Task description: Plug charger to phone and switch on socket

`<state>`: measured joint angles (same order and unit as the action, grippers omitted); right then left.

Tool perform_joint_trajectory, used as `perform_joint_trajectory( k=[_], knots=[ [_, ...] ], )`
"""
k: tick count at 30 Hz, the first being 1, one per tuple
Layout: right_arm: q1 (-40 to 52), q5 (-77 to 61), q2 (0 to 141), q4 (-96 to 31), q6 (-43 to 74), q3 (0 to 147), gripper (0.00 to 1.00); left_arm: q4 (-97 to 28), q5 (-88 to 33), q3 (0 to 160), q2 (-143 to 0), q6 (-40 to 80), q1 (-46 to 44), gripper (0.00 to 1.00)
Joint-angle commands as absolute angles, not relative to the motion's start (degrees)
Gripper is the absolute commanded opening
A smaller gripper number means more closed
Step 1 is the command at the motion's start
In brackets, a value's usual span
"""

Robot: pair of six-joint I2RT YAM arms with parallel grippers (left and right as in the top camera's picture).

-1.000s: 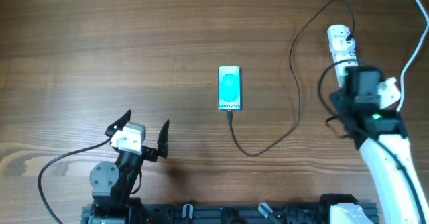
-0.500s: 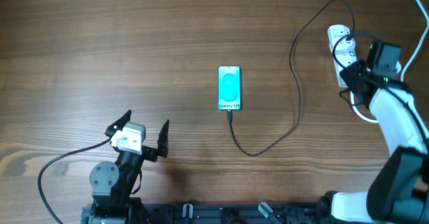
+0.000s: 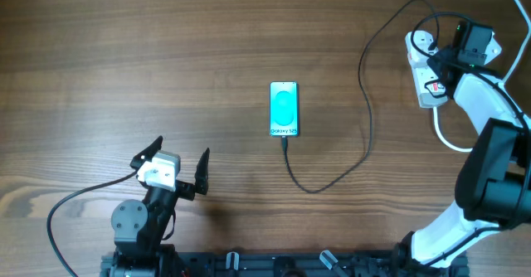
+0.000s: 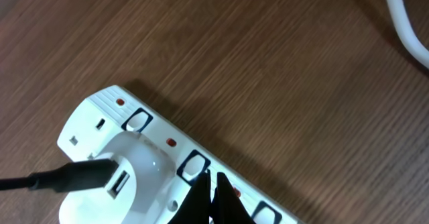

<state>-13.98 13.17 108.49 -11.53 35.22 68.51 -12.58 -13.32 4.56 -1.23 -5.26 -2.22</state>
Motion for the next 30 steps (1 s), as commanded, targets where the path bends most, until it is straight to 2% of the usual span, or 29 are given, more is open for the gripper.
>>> perform_joint_trajectory(
  k=[1, 30],
  knots=[
    [-14.1, 14.5, 111.1, -9.8, 34.2, 69.9, 0.04, -12.4, -13.2, 4.0, -1.2, -4.9, -2.5, 1.00],
    [-11.7, 11.5, 116.1, -3.0, 28.8, 69.9, 0.04, -12.4, -13.2, 4.0, -1.2, -4.9, -2.5, 1.00]
  ],
)
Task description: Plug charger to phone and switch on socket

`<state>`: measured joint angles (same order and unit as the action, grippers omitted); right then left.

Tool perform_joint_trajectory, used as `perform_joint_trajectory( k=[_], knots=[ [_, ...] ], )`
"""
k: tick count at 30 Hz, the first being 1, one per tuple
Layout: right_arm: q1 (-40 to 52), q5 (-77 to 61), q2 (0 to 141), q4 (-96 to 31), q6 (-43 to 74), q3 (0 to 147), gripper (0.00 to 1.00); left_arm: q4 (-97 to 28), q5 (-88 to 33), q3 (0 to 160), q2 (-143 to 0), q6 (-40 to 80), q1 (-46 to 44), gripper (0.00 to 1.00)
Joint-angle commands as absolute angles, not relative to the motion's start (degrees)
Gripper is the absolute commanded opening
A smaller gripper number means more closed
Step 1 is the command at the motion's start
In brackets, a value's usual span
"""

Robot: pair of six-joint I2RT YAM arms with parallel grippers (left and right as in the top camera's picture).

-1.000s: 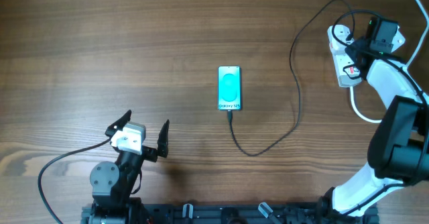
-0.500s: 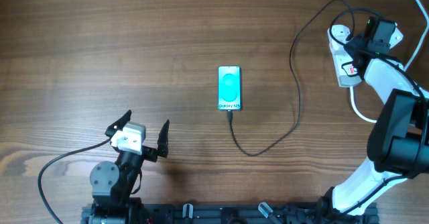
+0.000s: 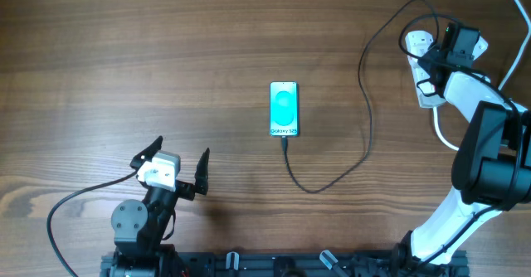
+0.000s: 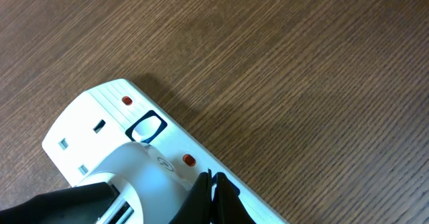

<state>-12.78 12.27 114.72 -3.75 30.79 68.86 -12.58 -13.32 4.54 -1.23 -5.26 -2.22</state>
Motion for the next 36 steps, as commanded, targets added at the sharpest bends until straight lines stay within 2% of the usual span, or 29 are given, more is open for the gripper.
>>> perform_joint_trajectory(
  k=[1, 17, 30, 36],
  knots=[
    [-11.5, 11.5, 116.5, -2.7, 28.4, 69.9, 0.04, -12.4, -13.2, 4.0, -1.2, -4.9, -2.5, 1.00],
    [-11.3, 2.2, 118.6, -6.1, 26.3, 69.9, 0.05, -12.4, -13.2, 4.0, -1.2, -4.9, -2.5, 1.00],
    [-8.1, 3.1, 118.2, -13.2, 24.0, 69.9, 0.04, -12.4, -13.2, 4.0, -1.2, -4.9, -2.5, 1.00],
    [-8.1, 8.2, 110.4, -20.8, 24.0, 69.9, 0.04, -12.4, -13.2, 4.0, -1.2, -4.9, -2.5, 1.00]
  ],
)
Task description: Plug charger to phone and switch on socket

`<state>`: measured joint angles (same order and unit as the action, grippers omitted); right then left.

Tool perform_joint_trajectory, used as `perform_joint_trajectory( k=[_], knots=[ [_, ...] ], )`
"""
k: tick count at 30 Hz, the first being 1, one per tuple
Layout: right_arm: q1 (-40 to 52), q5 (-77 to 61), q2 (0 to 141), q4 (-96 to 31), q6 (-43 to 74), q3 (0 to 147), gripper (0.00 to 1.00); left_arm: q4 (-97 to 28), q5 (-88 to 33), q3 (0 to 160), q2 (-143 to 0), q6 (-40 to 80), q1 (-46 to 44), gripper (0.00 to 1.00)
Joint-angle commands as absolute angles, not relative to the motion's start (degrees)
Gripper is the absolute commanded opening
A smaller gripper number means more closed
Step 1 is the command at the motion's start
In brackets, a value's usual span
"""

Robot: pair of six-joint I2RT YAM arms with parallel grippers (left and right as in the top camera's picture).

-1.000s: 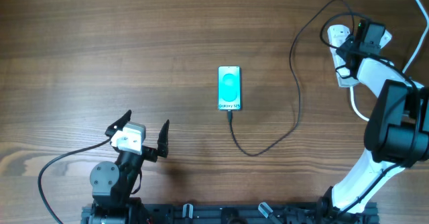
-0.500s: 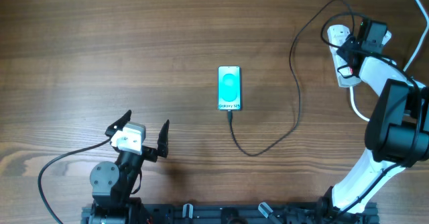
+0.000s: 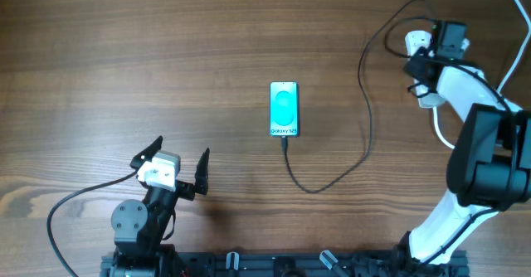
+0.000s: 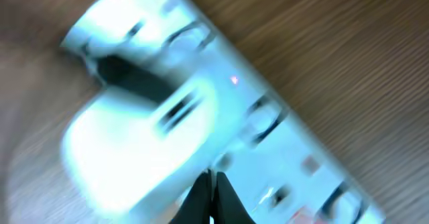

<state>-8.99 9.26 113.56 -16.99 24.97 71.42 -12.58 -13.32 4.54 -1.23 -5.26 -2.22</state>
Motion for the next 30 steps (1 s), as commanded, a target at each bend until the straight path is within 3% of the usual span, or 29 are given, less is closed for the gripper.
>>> perform_joint_trajectory(
  k=[1, 16, 25, 26, 30],
  knots=[
    [-8.1, 8.3, 108.7, -22.0, 24.0, 69.9, 0.04, -12.4, -13.2, 4.0, -1.2, -4.9, -2.5, 1.00],
    [-8.1, 5.0, 71.7, -42.1, 21.0, 69.9, 0.04, -12.4, -13.2, 4.0, -1.2, -4.9, -2.5, 1.00],
    [-8.1, -0.4, 40.0, -51.7, 19.6, 69.9, 0.05, -12.4, -13.2, 4.0, -1.2, -4.9, -2.5, 1.00],
    [-8.1, -1.0, 36.9, -52.5, 19.6, 69.9, 0.08, -12.4, -13.2, 4.0, -1.2, -4.9, -2.5, 1.00],
    [-8.1, -2.1, 25.6, -55.5, 19.7, 69.9, 0.47, -12.4, -13.2, 4.0, -1.2, -4.9, -2.5, 1.00]
  ],
)
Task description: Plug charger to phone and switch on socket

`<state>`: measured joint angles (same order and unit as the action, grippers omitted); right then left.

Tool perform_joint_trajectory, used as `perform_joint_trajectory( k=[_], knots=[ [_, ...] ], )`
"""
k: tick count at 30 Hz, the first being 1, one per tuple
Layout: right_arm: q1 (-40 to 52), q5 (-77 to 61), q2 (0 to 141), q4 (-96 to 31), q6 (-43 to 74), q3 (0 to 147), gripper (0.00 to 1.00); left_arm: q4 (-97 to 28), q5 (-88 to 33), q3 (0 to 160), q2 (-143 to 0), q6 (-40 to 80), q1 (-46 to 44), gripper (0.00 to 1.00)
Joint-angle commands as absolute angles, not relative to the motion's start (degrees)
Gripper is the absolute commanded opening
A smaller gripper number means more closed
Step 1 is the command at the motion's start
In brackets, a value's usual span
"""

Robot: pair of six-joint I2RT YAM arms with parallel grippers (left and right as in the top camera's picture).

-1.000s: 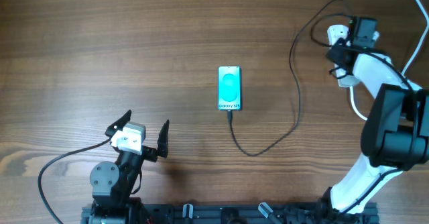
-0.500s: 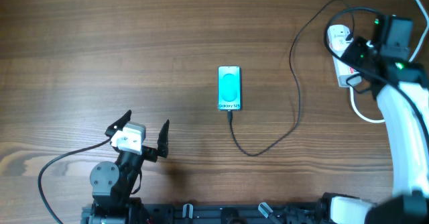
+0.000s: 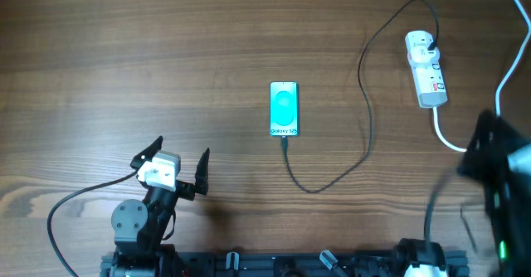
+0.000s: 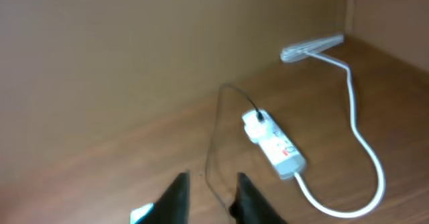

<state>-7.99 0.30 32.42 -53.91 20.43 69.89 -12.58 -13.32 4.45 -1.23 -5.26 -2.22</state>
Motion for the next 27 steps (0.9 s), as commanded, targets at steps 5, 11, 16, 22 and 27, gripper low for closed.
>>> perform_joint_trajectory(
  k=[5, 11, 16, 22, 27],
  knots=[
    [-8.1, -2.0, 16.3, -62.8, 29.9, 69.9, 0.99, -12.4, -13.2, 4.0, -1.2, -4.9, -2.5, 1.00],
    [-8.1, 3.5, 16.1, -71.4, 32.3, 69.5, 1.00, -12.4, -13.2, 4.0, -1.2, -4.9, -2.5, 1.00],
    [-8.0, 4.3, 16.1, -70.8, 24.7, 67.9, 1.00, -12.4, -13.2, 4.0, -1.2, -4.9, -2.5, 1.00],
    [-8.1, -1.7, 15.8, -58.4, 13.1, 61.1, 1.00, -12.4, -13.2, 4.0, -1.2, -4.9, -2.5, 1.00],
    [-8.0, -7.2, 9.9, -43.0, 12.0, 43.9, 1.00, -12.4, -13.2, 4.0, -1.2, -4.9, -2.5, 1.00]
  ],
)
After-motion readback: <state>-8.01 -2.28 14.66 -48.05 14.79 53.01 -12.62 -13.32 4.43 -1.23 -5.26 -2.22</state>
